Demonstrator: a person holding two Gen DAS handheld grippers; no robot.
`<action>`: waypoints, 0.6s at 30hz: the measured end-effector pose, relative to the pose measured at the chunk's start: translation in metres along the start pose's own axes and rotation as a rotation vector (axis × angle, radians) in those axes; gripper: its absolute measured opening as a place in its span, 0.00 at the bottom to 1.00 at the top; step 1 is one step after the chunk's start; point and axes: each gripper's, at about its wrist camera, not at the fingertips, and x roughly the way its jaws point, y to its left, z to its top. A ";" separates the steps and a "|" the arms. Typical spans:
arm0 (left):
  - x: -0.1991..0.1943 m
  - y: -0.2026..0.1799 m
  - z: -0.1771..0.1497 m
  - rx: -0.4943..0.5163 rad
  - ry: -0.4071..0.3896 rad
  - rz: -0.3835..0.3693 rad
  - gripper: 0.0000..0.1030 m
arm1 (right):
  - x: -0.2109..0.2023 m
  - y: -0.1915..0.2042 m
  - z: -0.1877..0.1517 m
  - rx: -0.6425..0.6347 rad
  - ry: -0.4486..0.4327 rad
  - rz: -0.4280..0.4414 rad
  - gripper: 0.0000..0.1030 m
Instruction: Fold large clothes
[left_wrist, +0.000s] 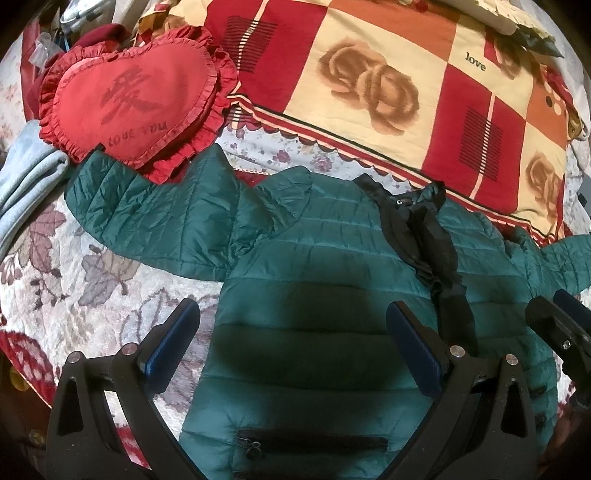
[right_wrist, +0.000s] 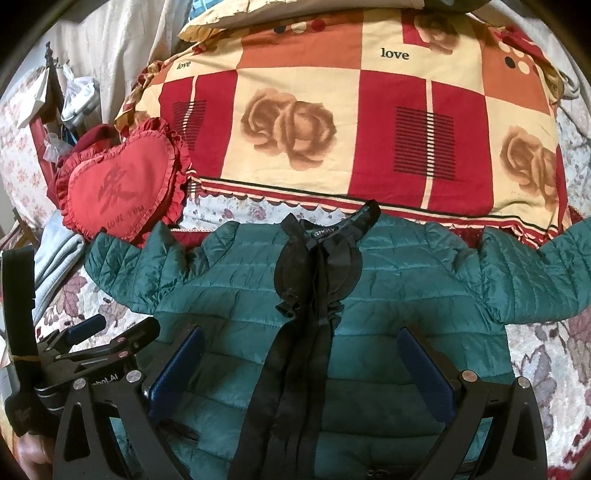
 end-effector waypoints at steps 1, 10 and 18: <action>0.001 0.001 0.000 -0.001 0.001 0.003 0.99 | 0.000 0.000 0.000 0.000 0.004 -0.001 1.00; 0.004 0.013 0.002 -0.030 0.008 0.019 0.98 | 0.004 0.003 0.000 -0.011 0.030 0.001 1.00; 0.010 0.040 0.008 -0.071 0.011 0.052 0.99 | 0.005 0.004 0.000 -0.014 0.036 0.002 1.00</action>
